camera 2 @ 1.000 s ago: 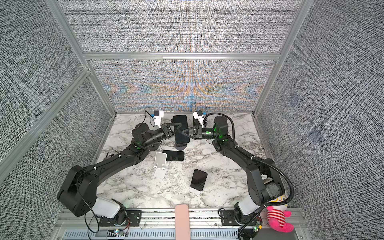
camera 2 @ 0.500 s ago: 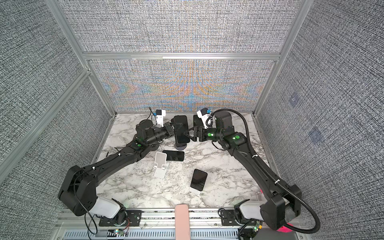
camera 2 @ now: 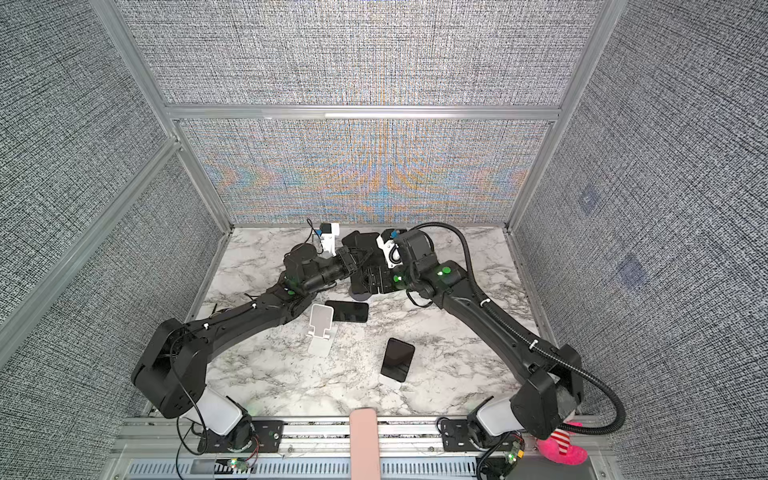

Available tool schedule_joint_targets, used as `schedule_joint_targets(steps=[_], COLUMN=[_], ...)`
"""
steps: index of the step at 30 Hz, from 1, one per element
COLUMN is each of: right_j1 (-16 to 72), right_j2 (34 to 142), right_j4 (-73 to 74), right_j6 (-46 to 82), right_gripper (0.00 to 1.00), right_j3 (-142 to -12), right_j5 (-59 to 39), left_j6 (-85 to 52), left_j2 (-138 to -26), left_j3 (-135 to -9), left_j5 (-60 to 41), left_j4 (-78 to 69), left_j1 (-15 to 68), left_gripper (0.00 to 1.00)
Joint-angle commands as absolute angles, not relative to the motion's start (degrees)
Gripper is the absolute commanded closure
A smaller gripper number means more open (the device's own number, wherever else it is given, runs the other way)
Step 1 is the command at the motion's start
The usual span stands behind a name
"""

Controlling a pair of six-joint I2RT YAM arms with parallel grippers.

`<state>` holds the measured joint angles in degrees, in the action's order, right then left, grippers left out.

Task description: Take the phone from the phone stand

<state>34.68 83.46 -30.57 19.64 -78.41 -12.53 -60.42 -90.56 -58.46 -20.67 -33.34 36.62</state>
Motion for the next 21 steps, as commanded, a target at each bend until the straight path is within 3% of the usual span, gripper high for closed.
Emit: schedule_joint_targets(steps=[1, 11, 18, 21], right_j1=[35.1, 36.0, 36.1, 36.1], right_j2=[84.6, 87.0, 86.7, 86.5], right_j4=[-28.7, -27.2, -26.6, -26.6], right_j6=[21.2, 23.1, 23.0, 22.9], right_gripper=[0.17, 0.32, 0.53, 0.55], right_j3=[-79.8, -80.4, -79.9, -79.7], right_j5=[-10.5, -7.7, -5.8, -5.3], left_j6=[-60.6, -61.0, -61.0, -60.9], left_j2=[-90.0, -90.1, -90.1, -89.9], left_j3=[-58.4, -58.2, -57.9, -57.8], left_j5=[-20.2, -20.0, -19.9, -19.8], left_j4=[-37.3, -37.5, -37.4, -37.4], left_j1=[36.8, 37.1, 37.2, 37.2], left_gripper=[1.00, 1.00, 1.00, 1.00])
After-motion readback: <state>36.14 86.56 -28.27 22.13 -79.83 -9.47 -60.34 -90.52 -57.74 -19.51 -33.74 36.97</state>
